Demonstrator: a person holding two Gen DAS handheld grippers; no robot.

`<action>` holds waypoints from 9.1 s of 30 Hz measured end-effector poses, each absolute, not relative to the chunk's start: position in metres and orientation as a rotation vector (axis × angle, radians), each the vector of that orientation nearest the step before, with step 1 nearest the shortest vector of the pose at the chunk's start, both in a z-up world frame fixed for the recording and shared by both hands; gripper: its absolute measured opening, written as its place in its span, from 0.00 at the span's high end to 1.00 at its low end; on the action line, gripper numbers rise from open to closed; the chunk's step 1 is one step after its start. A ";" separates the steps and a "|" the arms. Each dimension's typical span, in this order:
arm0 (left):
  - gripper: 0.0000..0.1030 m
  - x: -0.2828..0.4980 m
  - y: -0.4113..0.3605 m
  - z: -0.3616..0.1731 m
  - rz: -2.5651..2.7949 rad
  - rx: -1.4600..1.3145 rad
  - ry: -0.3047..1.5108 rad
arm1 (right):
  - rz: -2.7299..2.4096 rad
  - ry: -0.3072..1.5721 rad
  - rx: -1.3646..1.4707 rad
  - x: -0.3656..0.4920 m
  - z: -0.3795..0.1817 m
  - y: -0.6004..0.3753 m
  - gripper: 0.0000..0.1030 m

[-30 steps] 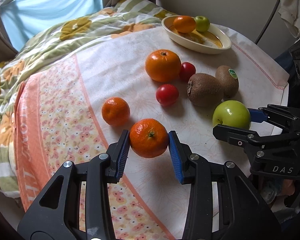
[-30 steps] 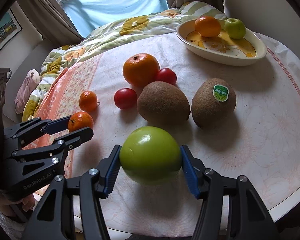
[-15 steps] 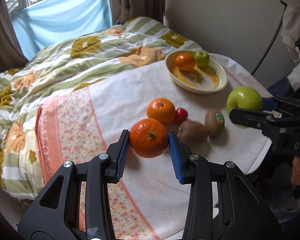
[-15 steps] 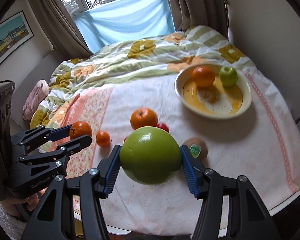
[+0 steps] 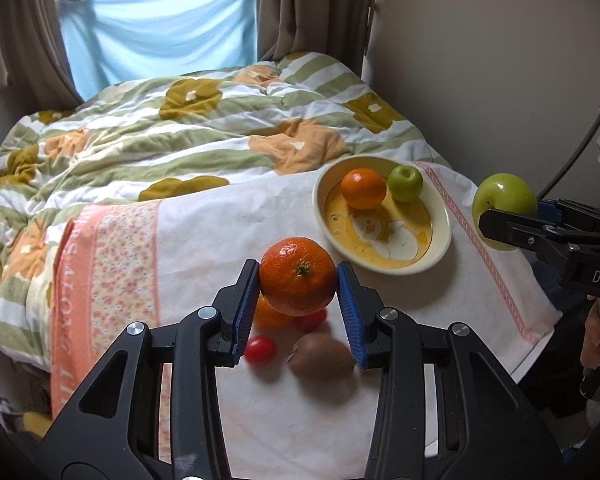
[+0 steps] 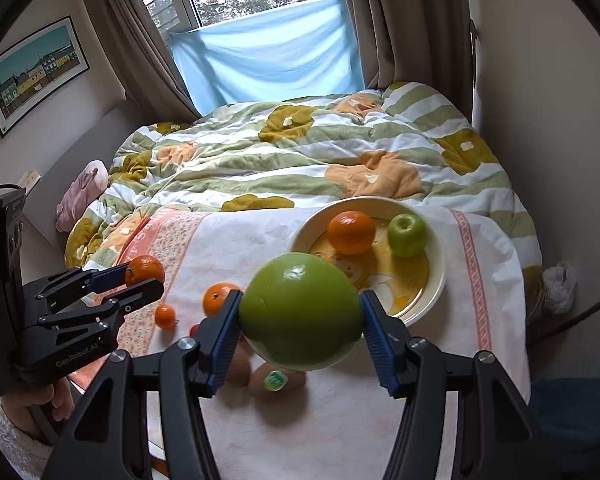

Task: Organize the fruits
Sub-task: 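Carry the mandarin into the bowl with the left tool while the right tool carries the apple there, then release the mandarin with the left tool while the right tool releases the apple in the bowl, then move the left tool to the kiwi and close it around the kiwi, then carry the kiwi with the left tool over the bowl while the right tool grasps the other kiwi, then open the left tool to drop the kiwi while the right tool releases its kiwi in the bowl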

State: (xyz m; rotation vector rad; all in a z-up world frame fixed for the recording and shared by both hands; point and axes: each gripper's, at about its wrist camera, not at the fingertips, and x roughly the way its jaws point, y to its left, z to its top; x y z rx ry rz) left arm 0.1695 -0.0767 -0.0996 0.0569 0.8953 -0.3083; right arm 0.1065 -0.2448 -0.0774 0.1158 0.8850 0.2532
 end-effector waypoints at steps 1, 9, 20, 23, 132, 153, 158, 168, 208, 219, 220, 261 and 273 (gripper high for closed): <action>0.59 0.173 -0.083 -0.101 -0.306 0.051 0.897 | 0.258 0.888 0.110 0.111 -0.078 -0.250 0.47; 0.59 0.213 -0.134 -0.126 -0.307 0.045 0.928 | 0.279 0.918 0.106 0.149 -0.098 -0.293 0.47; 0.59 0.278 -0.184 -0.185 -0.317 0.099 1.017 | 0.306 0.986 0.131 0.192 -0.140 -0.325 0.47; 0.59 0.286 -0.188 -0.197 -0.316 0.110 1.038 | 0.309 0.999 0.144 0.198 -0.149 -0.332 0.47; 0.00 0.114 -0.071 -0.155 -0.543 0.300 0.975 | 0.483 1.030 -0.062 0.069 -0.149 -0.223 0.03; 0.21 0.154 -0.107 -0.222 -0.586 0.416 1.070 | 0.560 1.047 -0.144 0.086 -0.192 -0.213 0.03; 0.34 0.154 -0.105 -0.225 -0.594 0.419 1.074 | 0.585 1.047 -0.151 0.089 -0.195 -0.209 0.03; 0.35 0.152 -0.103 -0.223 -0.580 0.412 1.090 | 0.632 1.044 -0.190 0.096 -0.202 -0.196 0.03; 0.35 0.129 -0.048 -0.221 -0.391 0.303 1.151 | 0.704 0.978 -0.394 0.099 -0.228 -0.162 0.36; 0.35 0.121 -0.040 -0.209 -0.362 0.262 1.124 | 0.670 0.975 -0.384 0.094 -0.217 -0.160 0.38; 0.35 0.121 -0.039 -0.206 -0.360 0.259 1.119 | 0.666 0.970 -0.380 0.093 -0.214 -0.161 0.38; 0.35 0.244 -0.188 -0.147 -0.425 0.102 0.960 | 0.387 0.919 0.030 0.185 -0.108 -0.310 0.38; 0.34 0.255 -0.222 -0.187 -0.432 0.195 1.014 | 0.373 0.953 0.067 0.203 -0.130 -0.332 0.38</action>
